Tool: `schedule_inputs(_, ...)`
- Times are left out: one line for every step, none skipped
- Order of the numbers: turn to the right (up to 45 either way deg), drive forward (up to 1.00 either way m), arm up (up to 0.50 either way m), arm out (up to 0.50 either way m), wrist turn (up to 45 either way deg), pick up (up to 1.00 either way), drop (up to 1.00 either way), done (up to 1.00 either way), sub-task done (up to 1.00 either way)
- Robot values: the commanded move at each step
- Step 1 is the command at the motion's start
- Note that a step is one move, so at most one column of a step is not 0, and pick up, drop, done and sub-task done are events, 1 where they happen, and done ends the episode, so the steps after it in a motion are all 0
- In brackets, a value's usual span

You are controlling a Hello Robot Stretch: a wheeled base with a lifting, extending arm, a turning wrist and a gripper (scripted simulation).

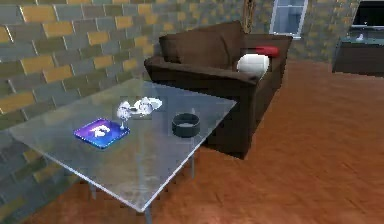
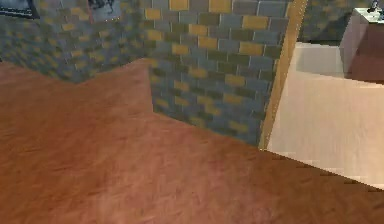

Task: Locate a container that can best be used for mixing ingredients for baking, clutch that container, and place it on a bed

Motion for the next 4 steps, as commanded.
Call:
schedule_inputs(-45.0, 0.00, 0.00, 0.00, 0.0, 0.00, 0.00, 0.00, 0.00)
schedule_inputs(-42.0, 0.00, 0.00, 0.00, 0.0, 0.00, 0.00, 0.00, 0.00)
schedule_inputs(45.0, 0.00, 0.00, 0.00, 0.0, 0.00, 0.00, 0.00, 0.00)
schedule_inputs(45.0, 0.00, 0.00, 0.00, 0.0, 0.00, 0.00, 0.00, 0.00)
